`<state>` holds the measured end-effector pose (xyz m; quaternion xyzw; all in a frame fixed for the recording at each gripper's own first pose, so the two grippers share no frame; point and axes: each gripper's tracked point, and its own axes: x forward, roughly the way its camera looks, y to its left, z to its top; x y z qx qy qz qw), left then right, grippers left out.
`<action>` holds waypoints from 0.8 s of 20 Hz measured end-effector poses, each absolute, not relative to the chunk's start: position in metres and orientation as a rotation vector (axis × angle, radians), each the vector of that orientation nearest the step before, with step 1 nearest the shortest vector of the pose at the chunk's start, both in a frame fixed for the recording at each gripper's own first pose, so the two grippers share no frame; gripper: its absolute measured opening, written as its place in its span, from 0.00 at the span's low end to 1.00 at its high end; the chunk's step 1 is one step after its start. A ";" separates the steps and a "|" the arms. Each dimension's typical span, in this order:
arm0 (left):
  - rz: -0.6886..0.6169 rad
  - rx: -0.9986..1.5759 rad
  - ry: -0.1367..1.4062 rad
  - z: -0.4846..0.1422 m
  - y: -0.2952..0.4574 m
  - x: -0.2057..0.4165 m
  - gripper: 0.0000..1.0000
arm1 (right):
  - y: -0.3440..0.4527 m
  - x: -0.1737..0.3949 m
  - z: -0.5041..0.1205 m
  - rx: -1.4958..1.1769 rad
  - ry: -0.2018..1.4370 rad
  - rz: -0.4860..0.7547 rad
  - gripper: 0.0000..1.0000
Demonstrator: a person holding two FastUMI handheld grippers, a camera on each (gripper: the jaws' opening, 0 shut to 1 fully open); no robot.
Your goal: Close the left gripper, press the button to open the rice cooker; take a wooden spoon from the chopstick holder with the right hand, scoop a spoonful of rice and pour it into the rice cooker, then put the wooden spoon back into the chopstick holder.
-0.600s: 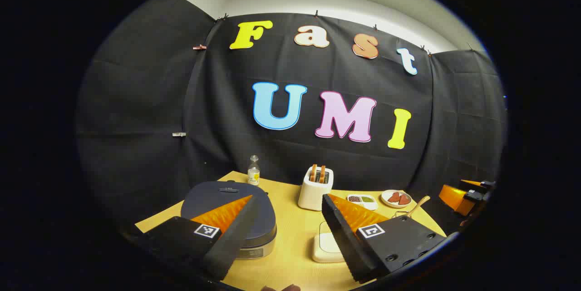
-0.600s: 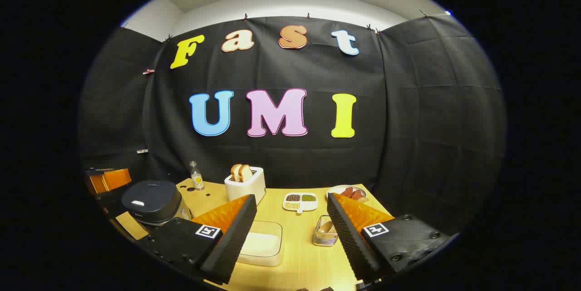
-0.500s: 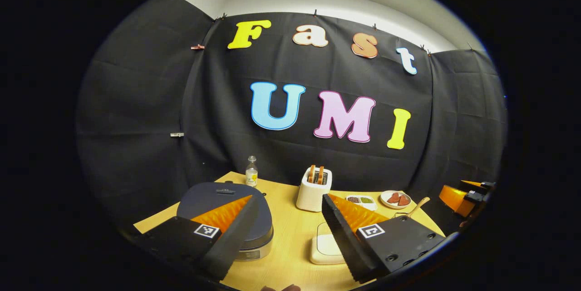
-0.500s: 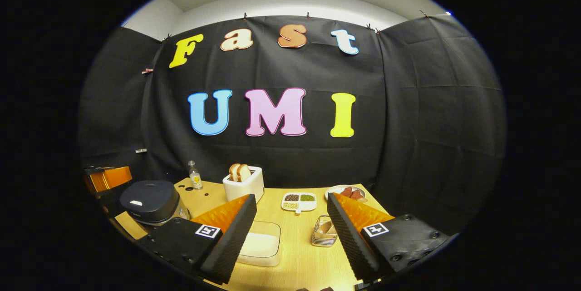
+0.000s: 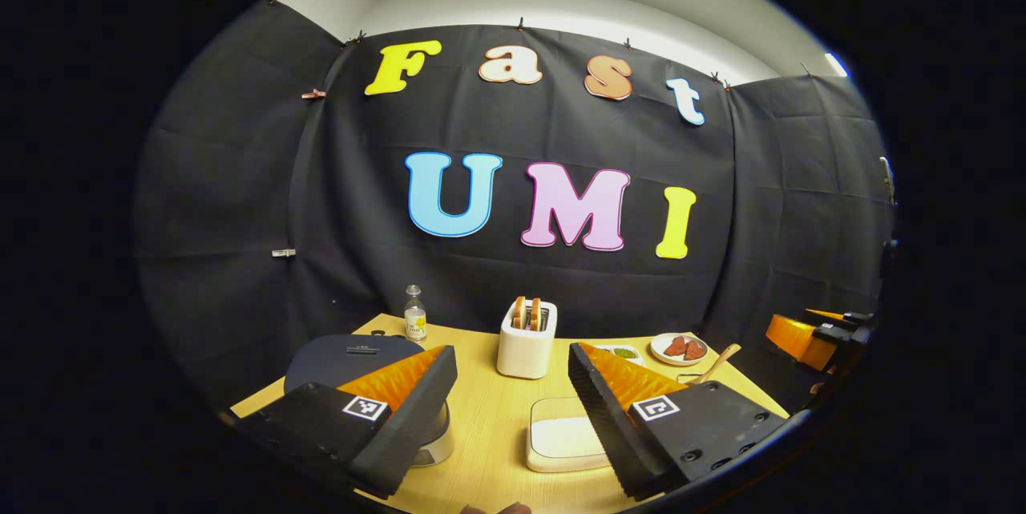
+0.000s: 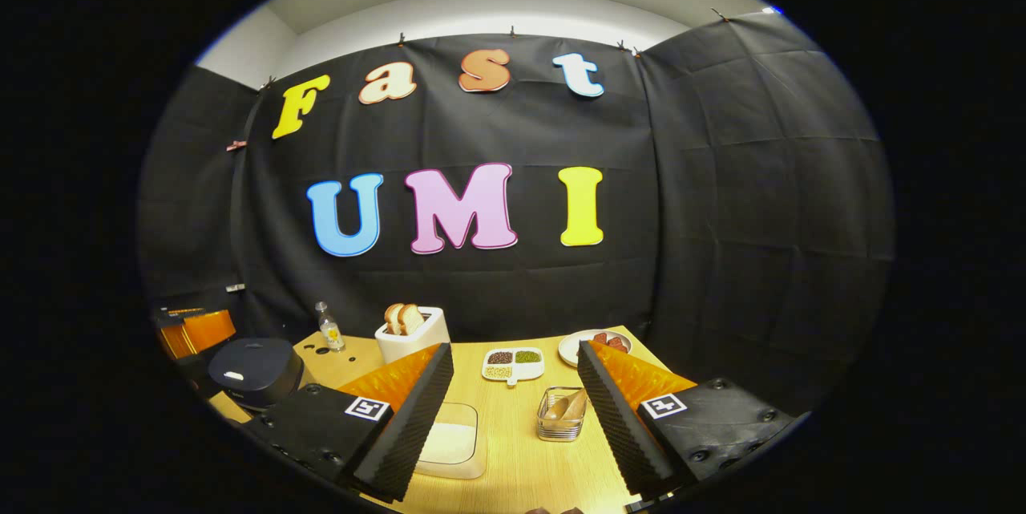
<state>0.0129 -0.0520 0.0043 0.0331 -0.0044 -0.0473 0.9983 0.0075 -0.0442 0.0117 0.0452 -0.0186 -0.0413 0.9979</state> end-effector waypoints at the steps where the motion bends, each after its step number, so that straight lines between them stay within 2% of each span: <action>1: -0.094 0.068 -0.008 0.005 -0.052 0.014 0.95 | -0.047 0.008 0.010 0.094 -0.038 -0.091 0.98; 9: -0.027 0.015 0.001 -0.001 -0.040 0.016 0.95 | -0.054 0.017 -0.001 0.091 -0.007 -0.098 0.97; 16: 0.100 0.031 0.015 0.005 0.007 0.020 0.95 | -0.031 0.030 -0.007 0.092 0.009 -0.026 0.98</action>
